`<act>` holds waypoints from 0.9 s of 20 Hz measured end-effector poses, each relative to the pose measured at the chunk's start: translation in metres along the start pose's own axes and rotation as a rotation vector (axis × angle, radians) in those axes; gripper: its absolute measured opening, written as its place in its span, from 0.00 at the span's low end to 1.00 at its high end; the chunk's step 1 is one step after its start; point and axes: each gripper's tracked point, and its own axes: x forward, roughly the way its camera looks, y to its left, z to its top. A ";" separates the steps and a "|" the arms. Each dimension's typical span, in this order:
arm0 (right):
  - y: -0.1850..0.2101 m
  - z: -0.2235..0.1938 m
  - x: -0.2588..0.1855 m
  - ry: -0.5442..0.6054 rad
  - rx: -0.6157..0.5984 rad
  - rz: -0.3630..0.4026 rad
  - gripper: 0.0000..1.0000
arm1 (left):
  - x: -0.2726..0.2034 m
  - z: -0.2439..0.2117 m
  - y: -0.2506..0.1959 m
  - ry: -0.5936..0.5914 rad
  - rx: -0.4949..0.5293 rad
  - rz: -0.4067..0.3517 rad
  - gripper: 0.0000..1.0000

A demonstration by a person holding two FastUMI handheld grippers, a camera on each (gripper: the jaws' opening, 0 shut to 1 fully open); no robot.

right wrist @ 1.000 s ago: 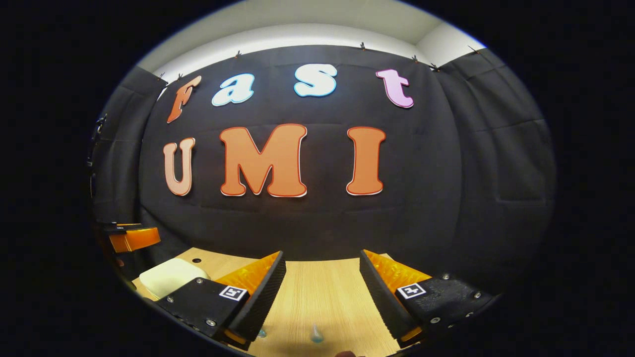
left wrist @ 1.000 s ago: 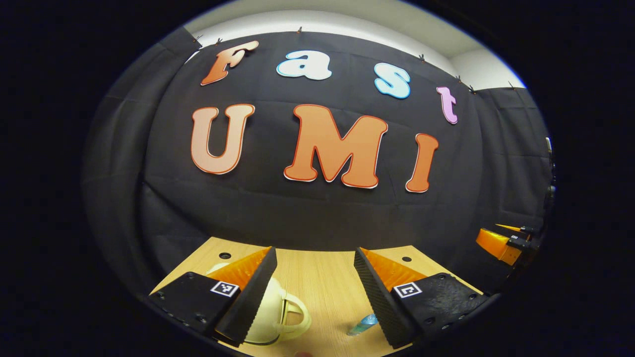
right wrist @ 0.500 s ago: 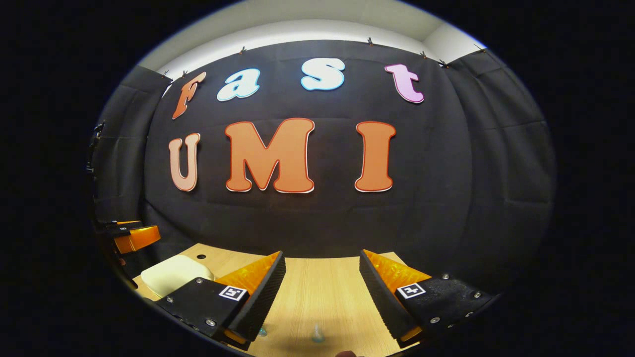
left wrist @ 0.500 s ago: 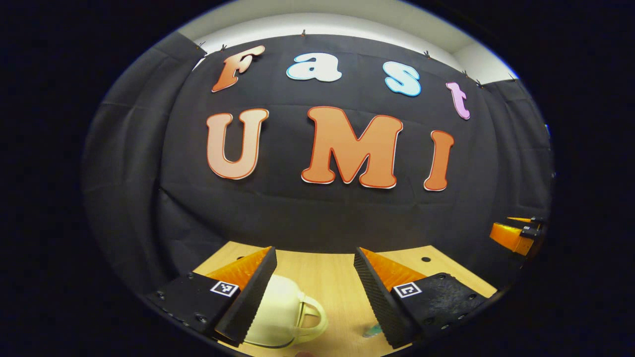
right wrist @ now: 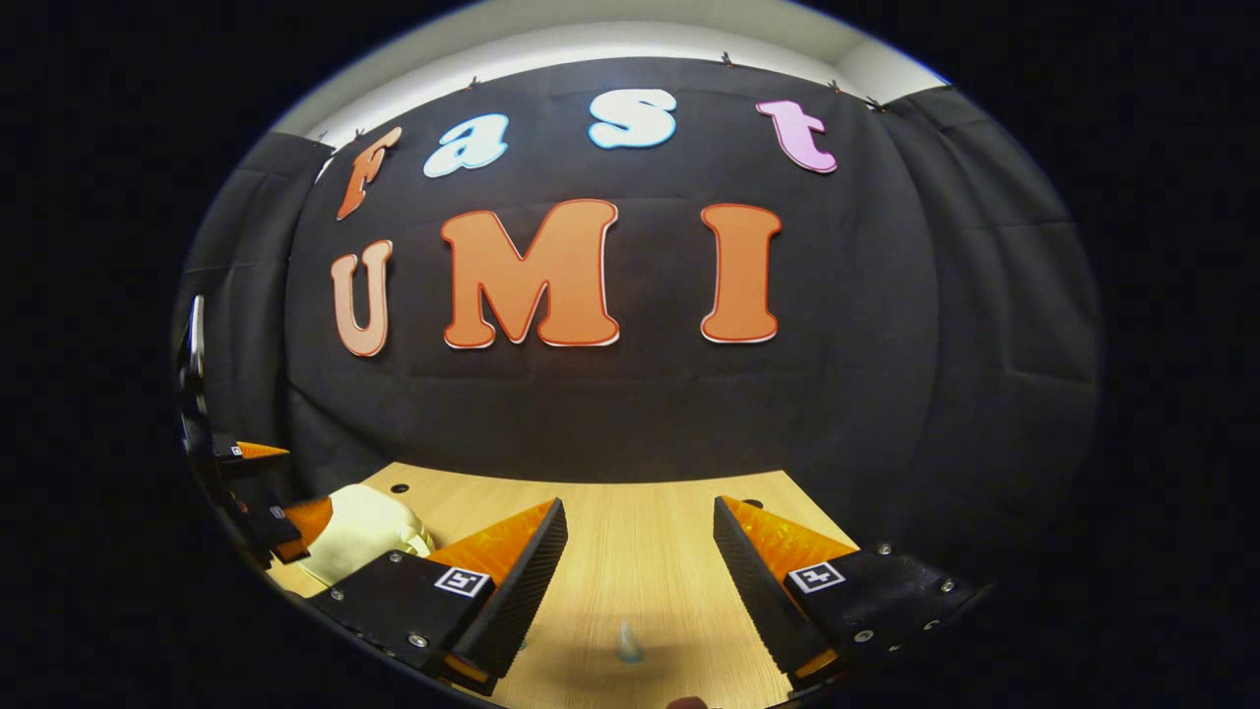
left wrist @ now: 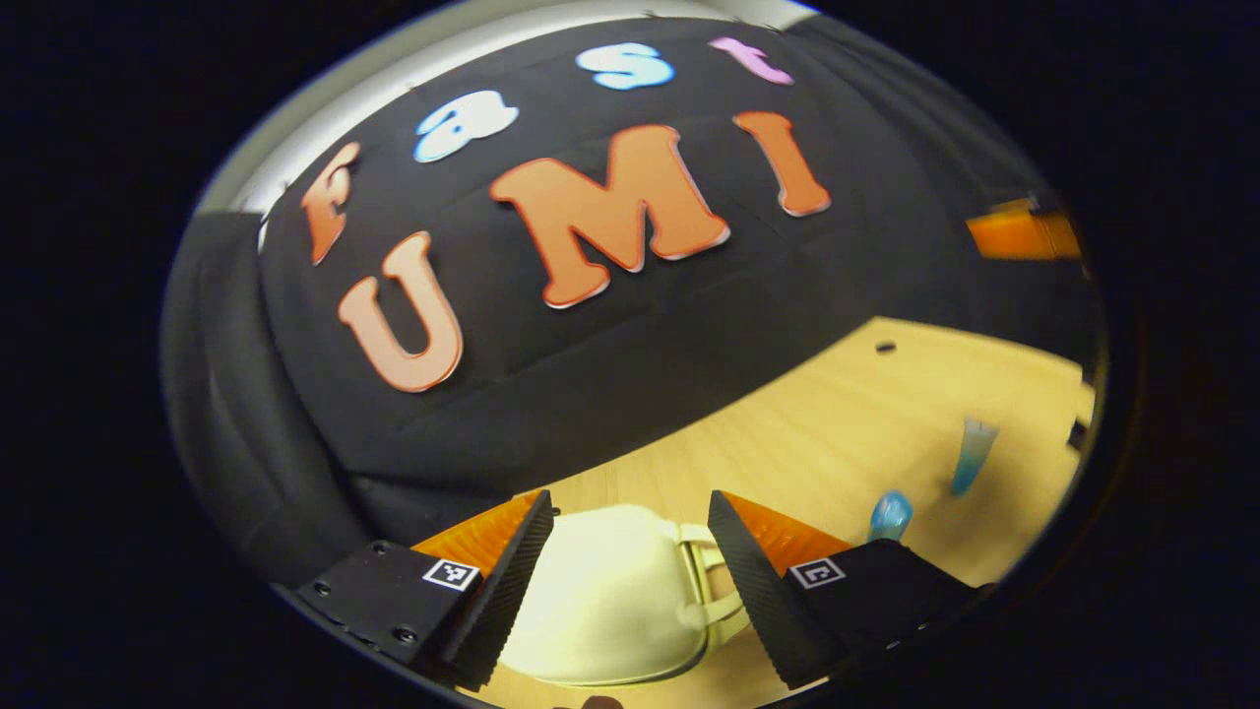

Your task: First open the suitcase, pack the skin care products into it, and then close the suitcase.

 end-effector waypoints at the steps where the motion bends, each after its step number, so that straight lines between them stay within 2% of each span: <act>1: -0.006 -0.004 -0.001 0.012 0.011 -0.013 0.94 | 0.004 -0.008 -0.013 0.007 0.084 -0.026 0.98; 4: -0.022 -0.019 -0.004 0.053 0.047 -0.051 0.95 | 0.014 -0.044 -0.040 0.074 0.278 -0.091 0.98; 8: -0.040 -0.033 -0.008 0.088 0.065 -0.097 0.95 | 0.031 -0.086 -0.062 0.150 0.483 -0.131 0.98; 11: -0.047 -0.044 -0.011 0.120 0.074 -0.112 0.95 | 0.040 -0.113 -0.082 0.212 0.549 -0.183 0.98; 18: -0.061 -0.048 -0.012 0.139 0.082 -0.143 0.95 | 0.064 -0.140 -0.093 0.300 0.659 -0.186 0.98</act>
